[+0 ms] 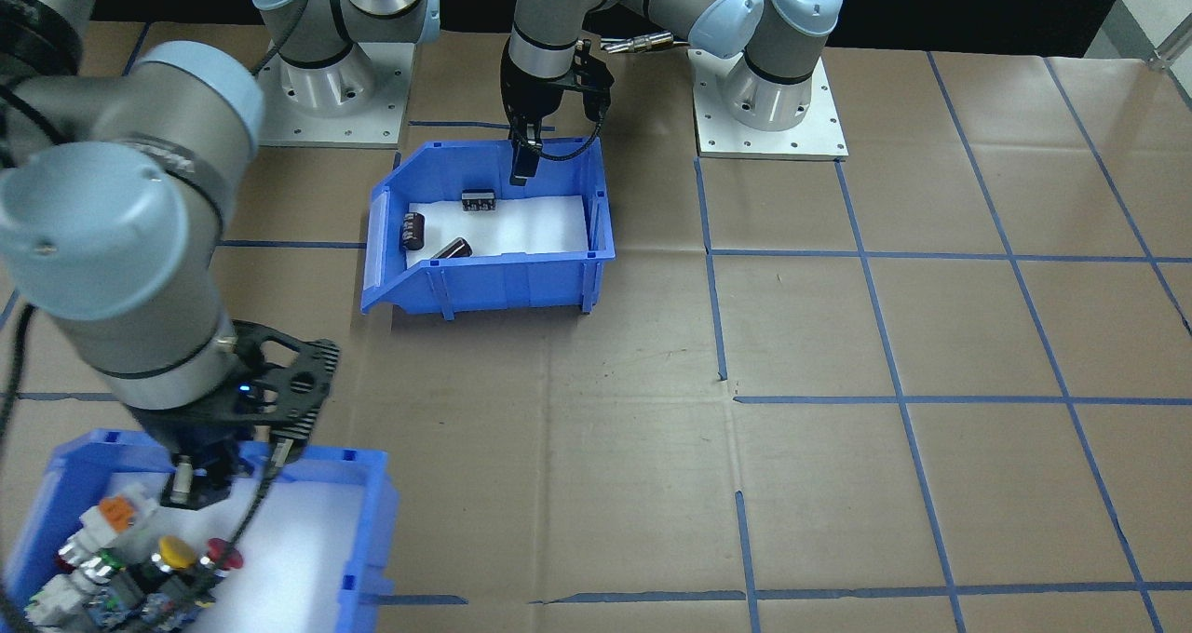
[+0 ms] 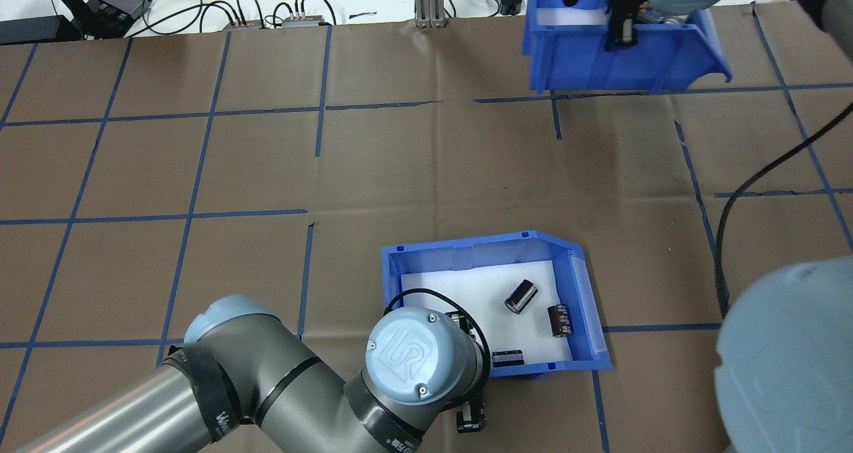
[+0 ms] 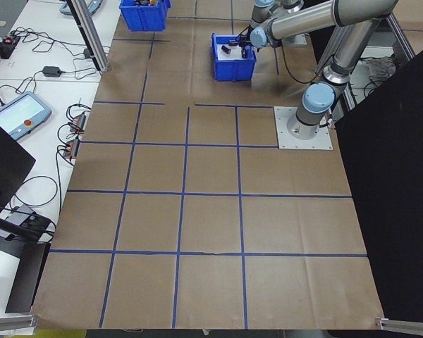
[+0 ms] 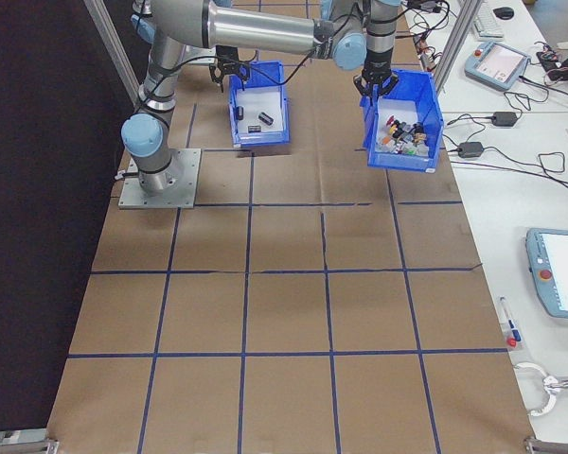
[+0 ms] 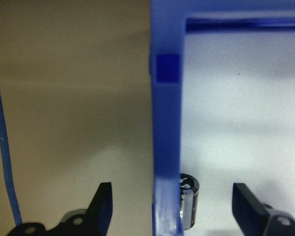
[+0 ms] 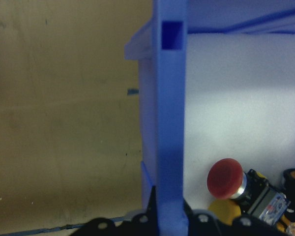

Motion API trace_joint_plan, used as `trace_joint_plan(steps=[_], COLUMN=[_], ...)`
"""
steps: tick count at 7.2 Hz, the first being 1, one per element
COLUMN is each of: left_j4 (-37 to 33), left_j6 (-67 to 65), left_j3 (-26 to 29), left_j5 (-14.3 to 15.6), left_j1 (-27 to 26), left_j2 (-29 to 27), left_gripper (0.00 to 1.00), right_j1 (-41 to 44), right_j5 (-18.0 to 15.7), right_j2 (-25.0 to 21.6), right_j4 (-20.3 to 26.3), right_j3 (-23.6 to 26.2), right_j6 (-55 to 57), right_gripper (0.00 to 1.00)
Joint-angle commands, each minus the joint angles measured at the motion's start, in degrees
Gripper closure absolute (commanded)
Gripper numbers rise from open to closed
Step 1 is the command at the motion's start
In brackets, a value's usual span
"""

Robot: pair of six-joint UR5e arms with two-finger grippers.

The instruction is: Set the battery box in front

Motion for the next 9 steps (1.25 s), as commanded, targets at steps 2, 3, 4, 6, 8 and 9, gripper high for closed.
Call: trace_joint_plan(steps=[2,3,4,6,8,9], left_j4=[4.09,4.28,4.20,3.84,3.14,3.05], left_j6=[0.13,0.39,1.18,6.69,16.42,21.09], left_j3=[0.05,0.05,0.13,0.13,-0.04,-0.04], left_j5=[0.09,0.26,5.22,10.54,9.76,9.23], left_j1=[-0.28,-0.28,-0.45,1.20,11.96,16.81], left_j2=[-0.48,0.04,1.27,3.03,6.36,6.81], left_gripper=[1.00,1.00,1.00,1.00,1.00,1.00], right_j1=[-13.15,-16.05,-18.43,-21.88,-21.88,-21.88], right_j5=[2.59,4.61,5.32,7.53,6.82,6.82], right_j2=[-10.57,-14.17,-16.99,-26.12,-28.36,-28.36], right_j4=[-9.06,-14.15,-18.81,-22.72,-21.85,-21.76], right_j3=[16.81,24.36,30.70,43.38,44.12,44.12], right_j6=[-17.71,-20.90,-24.32,-30.05,-30.42,-30.42], right_gripper=[1.00,1.00,1.00,1.00,1.00,1.00])
